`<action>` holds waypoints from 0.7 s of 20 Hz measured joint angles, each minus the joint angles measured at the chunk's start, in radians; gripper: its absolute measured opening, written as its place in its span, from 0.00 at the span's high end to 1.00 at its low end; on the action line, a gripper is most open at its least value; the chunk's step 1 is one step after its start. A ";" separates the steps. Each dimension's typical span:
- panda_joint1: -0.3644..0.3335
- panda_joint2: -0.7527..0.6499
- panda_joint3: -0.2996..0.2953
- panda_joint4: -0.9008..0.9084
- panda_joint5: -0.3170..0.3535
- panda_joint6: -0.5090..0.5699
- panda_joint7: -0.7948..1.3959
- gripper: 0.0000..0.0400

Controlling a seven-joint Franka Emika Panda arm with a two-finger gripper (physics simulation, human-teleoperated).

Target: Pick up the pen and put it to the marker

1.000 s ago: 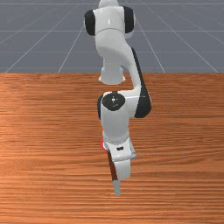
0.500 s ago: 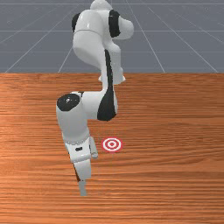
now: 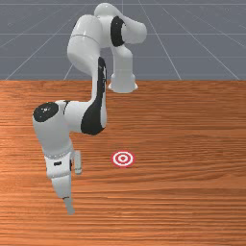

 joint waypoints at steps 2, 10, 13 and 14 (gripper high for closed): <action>-0.016 0.023 0.006 0.045 -0.006 -0.025 -0.055 1.00; -0.084 -0.004 0.018 0.013 0.020 0.037 -0.101 1.00; -0.092 -0.106 0.024 -0.054 0.027 0.015 -0.102 1.00; -0.070 -0.085 -0.004 0.037 0.019 -0.109 -0.031 1.00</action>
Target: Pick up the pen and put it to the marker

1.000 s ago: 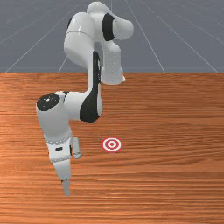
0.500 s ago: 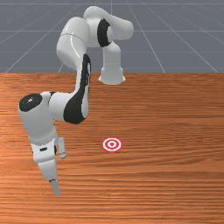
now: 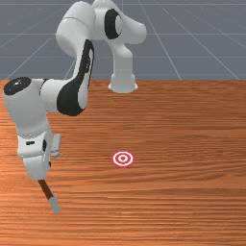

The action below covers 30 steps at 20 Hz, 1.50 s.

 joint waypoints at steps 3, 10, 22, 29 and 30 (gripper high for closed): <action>0.013 0.011 0.002 0.042 -0.013 -0.045 -0.019 1.00; 0.007 0.048 0.011 0.027 -0.006 0.013 -0.035 0.22; 0.014 0.080 -0.028 0.067 -0.045 0.028 -0.035 0.00; 0.002 0.214 -0.018 0.240 -0.032 -0.022 -0.060 0.00; 0.004 0.211 -0.023 0.239 -0.037 -0.013 -0.054 0.00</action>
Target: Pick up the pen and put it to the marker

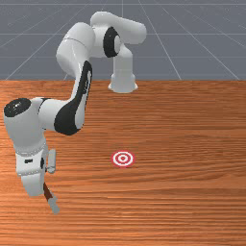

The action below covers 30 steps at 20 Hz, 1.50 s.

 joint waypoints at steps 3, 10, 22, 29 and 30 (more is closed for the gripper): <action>-0.007 0.027 0.012 0.043 0.006 -0.015 -0.031 0.00; 0.001 -0.037 -0.006 -0.041 -0.006 0.017 0.005 0.95; -0.005 -0.013 0.007 -0.002 0.006 -0.003 -0.009 0.00; 0.005 0.126 0.004 0.190 0.006 -0.047 -0.013 0.53; -0.002 0.077 0.010 0.099 0.011 0.010 -0.018 0.71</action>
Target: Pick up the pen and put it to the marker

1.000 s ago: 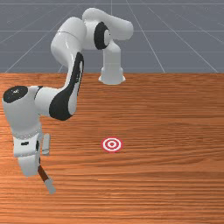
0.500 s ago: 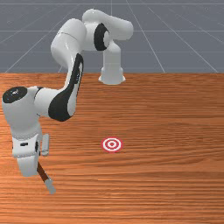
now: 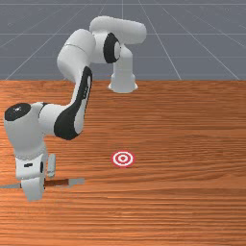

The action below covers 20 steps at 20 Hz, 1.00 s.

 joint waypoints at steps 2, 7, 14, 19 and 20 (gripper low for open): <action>-0.005 -0.042 0.004 -0.064 0.003 0.033 -0.003 0.76; 0.120 -0.211 -0.045 -0.349 0.017 0.137 0.331 0.76; 0.342 -0.320 -0.022 -0.551 -0.003 0.234 0.530 0.76; 0.339 -0.655 -0.028 -1.195 0.009 0.539 0.575 0.76; 0.330 -0.692 -0.021 -1.270 0.004 0.574 0.552 0.77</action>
